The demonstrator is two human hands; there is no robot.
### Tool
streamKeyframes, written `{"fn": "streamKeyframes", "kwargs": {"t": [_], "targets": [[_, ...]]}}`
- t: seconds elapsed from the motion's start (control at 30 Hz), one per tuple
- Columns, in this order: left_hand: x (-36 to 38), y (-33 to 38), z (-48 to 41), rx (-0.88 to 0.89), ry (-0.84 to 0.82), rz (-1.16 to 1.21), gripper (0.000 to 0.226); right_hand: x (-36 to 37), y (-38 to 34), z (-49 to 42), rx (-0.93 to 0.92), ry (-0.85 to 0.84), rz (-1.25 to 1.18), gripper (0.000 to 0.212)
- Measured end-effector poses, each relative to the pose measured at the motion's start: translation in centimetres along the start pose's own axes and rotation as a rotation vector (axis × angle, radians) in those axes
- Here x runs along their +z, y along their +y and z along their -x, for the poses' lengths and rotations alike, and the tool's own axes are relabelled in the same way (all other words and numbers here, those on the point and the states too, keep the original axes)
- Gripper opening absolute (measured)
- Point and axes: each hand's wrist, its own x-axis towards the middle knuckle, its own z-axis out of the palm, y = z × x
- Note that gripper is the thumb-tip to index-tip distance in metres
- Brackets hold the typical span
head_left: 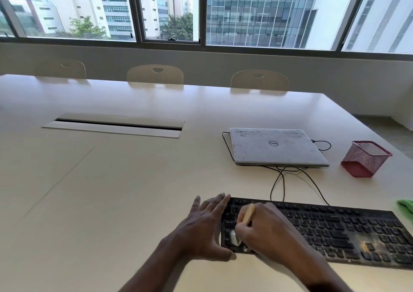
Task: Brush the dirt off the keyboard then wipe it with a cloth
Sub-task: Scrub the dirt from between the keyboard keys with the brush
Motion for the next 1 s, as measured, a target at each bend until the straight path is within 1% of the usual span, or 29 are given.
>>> {"fn": "streamKeyframes", "kwargs": {"t": [0.07,0.17,0.33,0.47,0.5,0.6,0.77,0.9,1.0], "targets": [[0.05,-0.03,-0.01,0.001,0.005,0.004,0.132,-0.04,-0.09,-0.08,-0.004,-0.013,0.016,0.021],[0.04,-0.03,0.00,0.002,0.011,0.015,0.133,-0.09,-0.22,-0.41,-0.024,0.055,-0.035,0.018],[0.01,-0.02,-0.03,0.002,0.009,0.037,0.132,-0.02,-0.32,-0.30,-0.010,-0.040,0.017,0.020],[0.01,-0.11,-0.05,0.002,-0.002,0.028,0.133,-0.44,-0.44,-0.57,-0.033,0.058,-0.057,0.017],[0.00,-0.10,-0.05,0.002,-0.002,0.027,0.133,-0.48,-0.43,-0.57,-0.036,0.055,-0.056,0.017],[-0.02,-0.08,-0.09,0.001,0.005,0.035,0.133,-0.30,-0.41,-0.35,-0.032,-0.026,0.006,0.021],[-0.12,-0.06,-0.06,0.005,-0.001,0.030,0.133,-0.10,-0.36,-0.55,-0.046,0.053,-0.018,0.020],[-0.09,-0.01,-0.01,0.002,0.006,0.028,0.133,-0.06,0.18,-0.56,-0.022,-0.009,0.023,0.021],[-0.21,-0.02,0.00,0.000,-0.008,0.035,0.133,-0.20,0.10,-0.85,-0.041,0.015,0.011,0.018]]}}
